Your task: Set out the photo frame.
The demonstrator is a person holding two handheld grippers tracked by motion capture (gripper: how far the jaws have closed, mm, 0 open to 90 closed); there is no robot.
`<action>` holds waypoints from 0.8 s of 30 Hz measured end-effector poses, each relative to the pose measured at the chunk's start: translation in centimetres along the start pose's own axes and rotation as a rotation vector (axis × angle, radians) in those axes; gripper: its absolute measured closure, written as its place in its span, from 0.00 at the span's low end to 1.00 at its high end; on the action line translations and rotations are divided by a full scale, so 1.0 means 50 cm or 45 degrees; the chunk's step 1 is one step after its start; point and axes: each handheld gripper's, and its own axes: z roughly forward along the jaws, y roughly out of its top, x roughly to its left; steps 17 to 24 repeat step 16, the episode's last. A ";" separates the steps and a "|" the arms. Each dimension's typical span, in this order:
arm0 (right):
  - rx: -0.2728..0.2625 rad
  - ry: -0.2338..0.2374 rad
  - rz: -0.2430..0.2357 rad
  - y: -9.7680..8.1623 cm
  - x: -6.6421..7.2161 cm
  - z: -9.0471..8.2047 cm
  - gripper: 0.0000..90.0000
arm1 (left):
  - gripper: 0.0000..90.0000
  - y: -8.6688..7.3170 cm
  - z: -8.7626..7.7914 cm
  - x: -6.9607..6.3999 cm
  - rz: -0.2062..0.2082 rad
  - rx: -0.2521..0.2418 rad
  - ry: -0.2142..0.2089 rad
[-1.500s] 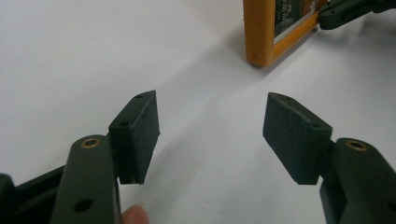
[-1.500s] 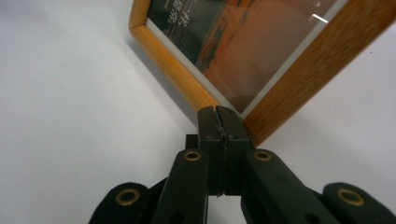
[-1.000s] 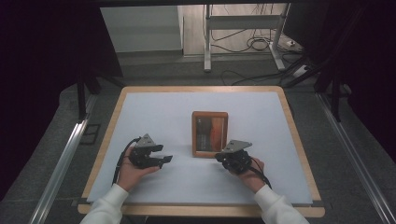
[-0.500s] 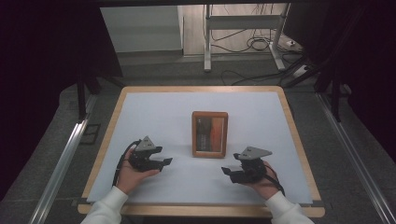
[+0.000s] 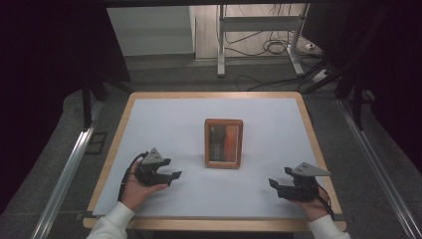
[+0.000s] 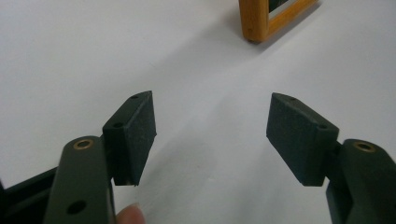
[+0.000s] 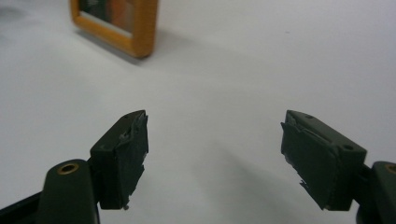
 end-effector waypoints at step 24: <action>0.023 -0.039 -0.004 -0.004 -0.009 0.014 0.24 | 0.36 -0.002 0.003 0.004 0.010 0.018 0.012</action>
